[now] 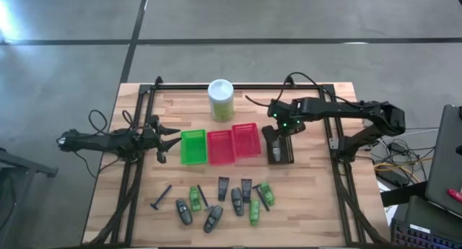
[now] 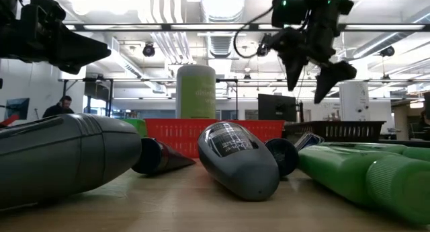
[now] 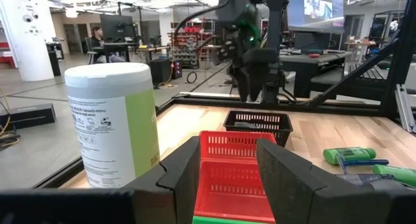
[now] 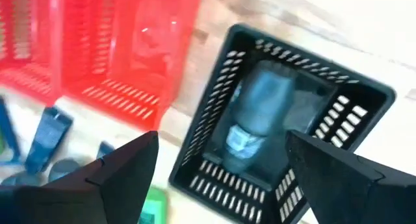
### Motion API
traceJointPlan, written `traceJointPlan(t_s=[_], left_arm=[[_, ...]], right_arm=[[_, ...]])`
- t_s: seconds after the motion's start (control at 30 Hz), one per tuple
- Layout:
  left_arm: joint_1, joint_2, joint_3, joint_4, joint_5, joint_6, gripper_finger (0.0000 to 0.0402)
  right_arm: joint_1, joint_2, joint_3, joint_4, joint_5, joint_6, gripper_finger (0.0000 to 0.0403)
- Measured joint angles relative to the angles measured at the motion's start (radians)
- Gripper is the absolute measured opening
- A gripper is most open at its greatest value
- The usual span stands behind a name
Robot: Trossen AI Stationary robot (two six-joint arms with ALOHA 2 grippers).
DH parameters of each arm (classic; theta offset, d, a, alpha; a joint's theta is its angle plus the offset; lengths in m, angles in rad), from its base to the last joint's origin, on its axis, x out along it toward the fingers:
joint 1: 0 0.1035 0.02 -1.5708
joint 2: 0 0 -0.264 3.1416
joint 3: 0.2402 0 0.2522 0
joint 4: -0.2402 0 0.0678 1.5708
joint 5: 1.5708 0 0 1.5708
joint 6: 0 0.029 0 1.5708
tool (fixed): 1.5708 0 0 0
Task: Pick & Place Travel size toiletries
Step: Put the black deodorant into the black bin
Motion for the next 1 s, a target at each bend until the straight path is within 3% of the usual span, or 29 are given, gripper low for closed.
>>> traceJointPlan(t_s=[0.37,0.43,0.67,1.0], left_arm=[[0.000,0.000,-0.003,0.018,0.000,0.001,0.0156],[0.000,0.002,-0.009,0.067,-0.001,-0.094,0.0156],[0.000,0.002,-0.005,0.324,-0.004,-0.671,0.0156],[0.000,0.005,-0.004,0.401,-0.079,-0.757,0.0156]], right_arm=[[0.047,-0.019,0.012,0.006,0.067,-0.028,0.0343],[0.047,-0.019,0.012,0.006,0.067,-0.028,0.0337],[0.047,-0.019,0.012,0.008,0.067,-0.031,0.0313],[0.047,-0.019,0.011,0.009,0.067,-0.052,0.0293]])
